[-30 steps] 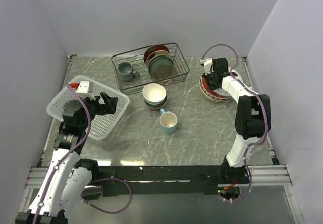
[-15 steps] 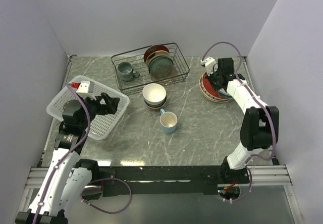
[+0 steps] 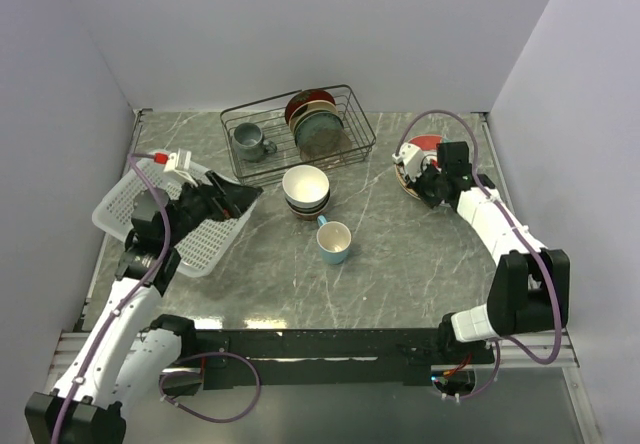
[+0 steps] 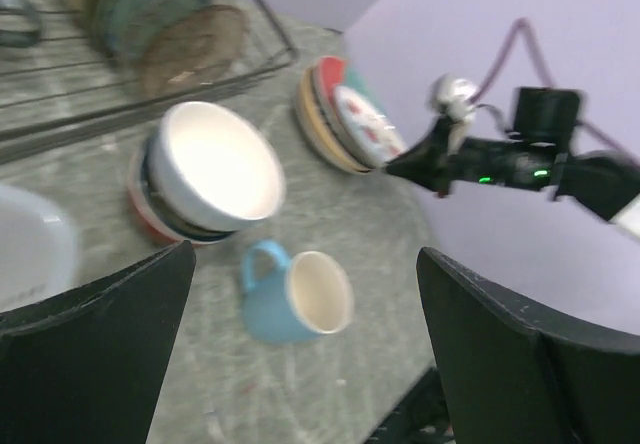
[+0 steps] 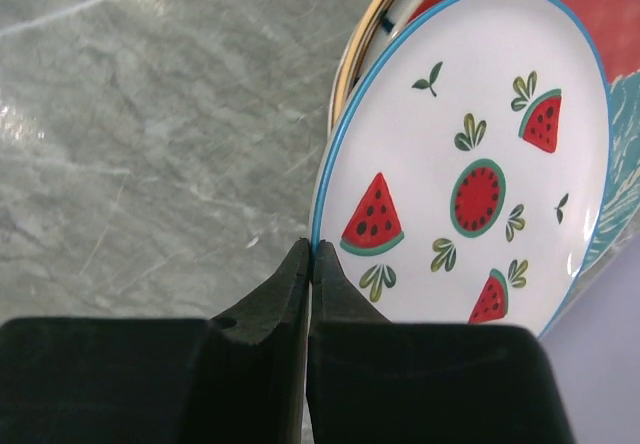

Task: Place the mixed dishes into the plastic bin
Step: Pick up the plate at the center of the board.

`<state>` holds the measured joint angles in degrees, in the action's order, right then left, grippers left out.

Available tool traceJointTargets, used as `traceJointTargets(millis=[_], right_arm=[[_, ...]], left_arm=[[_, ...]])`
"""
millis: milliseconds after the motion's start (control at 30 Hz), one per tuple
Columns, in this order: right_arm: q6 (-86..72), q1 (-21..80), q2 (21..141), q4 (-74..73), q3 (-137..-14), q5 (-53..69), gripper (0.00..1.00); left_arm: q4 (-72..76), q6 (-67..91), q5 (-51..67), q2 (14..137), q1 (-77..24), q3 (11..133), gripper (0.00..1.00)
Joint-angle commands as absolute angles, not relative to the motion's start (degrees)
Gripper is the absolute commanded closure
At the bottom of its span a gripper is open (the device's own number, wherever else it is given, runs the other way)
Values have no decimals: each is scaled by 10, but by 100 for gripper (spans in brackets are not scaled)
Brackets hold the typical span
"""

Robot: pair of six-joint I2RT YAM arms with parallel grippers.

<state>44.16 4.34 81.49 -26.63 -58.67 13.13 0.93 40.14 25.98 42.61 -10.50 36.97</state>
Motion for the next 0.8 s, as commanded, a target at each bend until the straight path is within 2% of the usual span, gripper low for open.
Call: traceJointTargets(millis=[0, 200, 333, 467, 767], right_arm=[[474, 46, 768, -226, -576, 133, 100], [490, 46, 755, -212, -571, 142, 100], [493, 46, 748, -204, -572, 153, 100], [490, 44, 747, -196, -570, 162, 100], [485, 36, 724, -178, -557, 187, 100]], left_arm=[[100, 521, 256, 437, -167, 367, 1], [127, 610, 160, 556, -305, 436, 1], [138, 691, 102, 650, -335, 496, 1], [167, 779, 106, 776, -349, 562, 1], [141, 827, 131, 1008, -374, 759, 4]])
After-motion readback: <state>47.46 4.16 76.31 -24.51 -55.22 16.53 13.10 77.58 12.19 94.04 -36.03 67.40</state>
